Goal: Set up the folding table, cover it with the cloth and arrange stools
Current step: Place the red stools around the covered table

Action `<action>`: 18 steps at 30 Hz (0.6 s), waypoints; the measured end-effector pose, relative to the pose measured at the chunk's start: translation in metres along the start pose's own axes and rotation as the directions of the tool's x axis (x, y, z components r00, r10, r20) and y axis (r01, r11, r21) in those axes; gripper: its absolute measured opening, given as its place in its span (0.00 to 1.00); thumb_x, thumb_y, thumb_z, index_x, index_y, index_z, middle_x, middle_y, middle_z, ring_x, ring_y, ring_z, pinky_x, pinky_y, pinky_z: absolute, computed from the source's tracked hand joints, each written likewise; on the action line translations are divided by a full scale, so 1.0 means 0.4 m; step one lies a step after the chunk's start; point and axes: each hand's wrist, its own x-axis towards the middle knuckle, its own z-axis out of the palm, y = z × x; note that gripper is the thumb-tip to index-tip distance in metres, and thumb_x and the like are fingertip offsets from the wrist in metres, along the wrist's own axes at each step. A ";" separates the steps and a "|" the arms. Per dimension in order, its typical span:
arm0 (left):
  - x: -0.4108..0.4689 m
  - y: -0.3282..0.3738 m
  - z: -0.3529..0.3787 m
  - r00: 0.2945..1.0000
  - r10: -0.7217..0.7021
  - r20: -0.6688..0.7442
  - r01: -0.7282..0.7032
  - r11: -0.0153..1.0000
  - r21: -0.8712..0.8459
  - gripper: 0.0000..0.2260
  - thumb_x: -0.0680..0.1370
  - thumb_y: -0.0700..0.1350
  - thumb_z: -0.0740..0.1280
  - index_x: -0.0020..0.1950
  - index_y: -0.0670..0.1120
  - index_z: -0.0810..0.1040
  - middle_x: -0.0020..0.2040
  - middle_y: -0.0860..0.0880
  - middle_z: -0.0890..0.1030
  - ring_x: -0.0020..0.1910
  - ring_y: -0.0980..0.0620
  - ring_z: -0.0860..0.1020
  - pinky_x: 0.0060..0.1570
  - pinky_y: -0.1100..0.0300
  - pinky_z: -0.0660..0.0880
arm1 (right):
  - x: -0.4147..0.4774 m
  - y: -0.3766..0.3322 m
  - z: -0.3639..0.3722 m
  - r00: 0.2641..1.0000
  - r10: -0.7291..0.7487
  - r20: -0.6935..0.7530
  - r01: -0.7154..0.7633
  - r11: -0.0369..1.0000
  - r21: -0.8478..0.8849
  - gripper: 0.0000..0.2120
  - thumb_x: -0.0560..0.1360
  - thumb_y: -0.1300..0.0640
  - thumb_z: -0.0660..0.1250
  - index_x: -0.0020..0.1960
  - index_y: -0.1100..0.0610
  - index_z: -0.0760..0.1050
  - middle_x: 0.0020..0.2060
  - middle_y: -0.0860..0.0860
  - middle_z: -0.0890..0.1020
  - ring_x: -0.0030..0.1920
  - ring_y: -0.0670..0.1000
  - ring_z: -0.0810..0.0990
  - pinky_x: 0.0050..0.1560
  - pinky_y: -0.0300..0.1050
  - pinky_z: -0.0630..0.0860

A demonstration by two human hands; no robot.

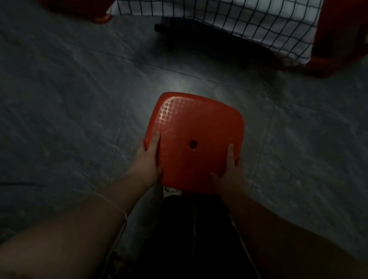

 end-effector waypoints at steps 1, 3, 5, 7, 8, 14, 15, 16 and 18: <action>0.001 0.000 0.001 1.000 -0.010 -0.001 0.010 1.000 -0.012 0.41 0.77 0.37 0.68 0.81 0.55 0.47 0.77 0.43 0.54 0.73 0.45 0.64 0.64 0.63 0.61 | 0.001 0.001 -0.002 1.000 -0.003 0.005 0.003 1.000 0.007 0.49 0.76 0.56 0.71 0.80 0.42 0.38 0.79 0.60 0.51 0.76 0.60 0.60 0.72 0.55 0.64; 0.003 0.001 0.001 0.999 -0.036 0.003 0.036 0.999 -0.038 0.40 0.78 0.38 0.67 0.81 0.54 0.48 0.76 0.45 0.55 0.72 0.46 0.65 0.61 0.64 0.62 | 0.004 0.005 -0.002 1.000 -0.009 0.007 0.009 1.000 0.004 0.49 0.76 0.56 0.71 0.80 0.42 0.38 0.78 0.60 0.52 0.75 0.61 0.62 0.72 0.55 0.65; 0.003 -0.004 0.000 1.000 -0.018 -0.004 0.018 1.000 0.020 0.42 0.76 0.37 0.69 0.81 0.56 0.47 0.76 0.43 0.54 0.72 0.44 0.66 0.65 0.58 0.65 | 0.006 0.006 0.001 1.000 -0.007 -0.004 0.007 1.000 -0.018 0.49 0.76 0.57 0.71 0.80 0.41 0.38 0.79 0.59 0.52 0.75 0.61 0.63 0.70 0.55 0.66; 0.000 -0.007 -0.001 1.000 0.000 -0.006 0.000 0.998 0.063 0.44 0.75 0.37 0.70 0.81 0.56 0.47 0.76 0.41 0.54 0.72 0.41 0.66 0.69 0.52 0.65 | 0.006 0.010 0.006 1.000 -0.008 -0.015 0.008 1.000 -0.017 0.49 0.76 0.58 0.71 0.80 0.41 0.38 0.79 0.59 0.53 0.74 0.61 0.64 0.69 0.56 0.67; -0.001 -0.006 0.000 1.000 -0.003 -0.007 0.003 0.998 0.064 0.44 0.75 0.37 0.70 0.81 0.56 0.47 0.76 0.41 0.55 0.72 0.41 0.66 0.69 0.53 0.64 | 0.006 0.012 0.008 1.000 -0.012 -0.015 0.012 1.000 -0.004 0.49 0.76 0.58 0.70 0.80 0.41 0.38 0.79 0.59 0.53 0.74 0.61 0.64 0.70 0.57 0.67; -0.011 -0.004 0.013 0.999 -0.030 -0.016 0.031 0.999 0.043 0.43 0.75 0.36 0.70 0.82 0.53 0.48 0.76 0.41 0.55 0.74 0.42 0.64 0.69 0.55 0.63 | 0.005 0.021 0.008 1.000 -0.013 -0.011 0.013 1.000 0.010 0.47 0.77 0.58 0.69 0.81 0.41 0.39 0.78 0.57 0.53 0.75 0.60 0.64 0.70 0.56 0.67; -0.012 -0.005 0.015 1.000 -0.027 -0.014 0.028 0.998 0.053 0.44 0.75 0.36 0.70 0.82 0.54 0.47 0.76 0.41 0.55 0.73 0.42 0.64 0.69 0.55 0.63 | 0.004 0.021 0.008 1.000 -0.016 -0.019 0.016 1.000 0.008 0.46 0.77 0.58 0.69 0.81 0.41 0.40 0.78 0.58 0.54 0.74 0.61 0.64 0.70 0.57 0.67; -0.013 -0.006 0.015 1.000 -0.026 -0.012 0.027 0.998 0.057 0.44 0.75 0.37 0.70 0.81 0.55 0.47 0.76 0.41 0.54 0.73 0.42 0.64 0.69 0.55 0.62 | 0.004 0.019 0.009 1.000 -0.015 -0.021 0.015 1.000 0.005 0.46 0.77 0.57 0.68 0.81 0.41 0.40 0.78 0.58 0.54 0.74 0.61 0.65 0.69 0.57 0.68; -0.013 -0.009 0.015 1.000 -0.027 -0.008 0.027 0.997 0.075 0.44 0.75 0.38 0.71 0.81 0.55 0.46 0.76 0.41 0.54 0.73 0.41 0.65 0.69 0.55 0.62 | 0.004 0.014 0.011 1.000 0.006 -0.011 -0.007 1.000 -0.006 0.46 0.77 0.57 0.68 0.81 0.42 0.39 0.78 0.59 0.52 0.73 0.62 0.65 0.69 0.57 0.68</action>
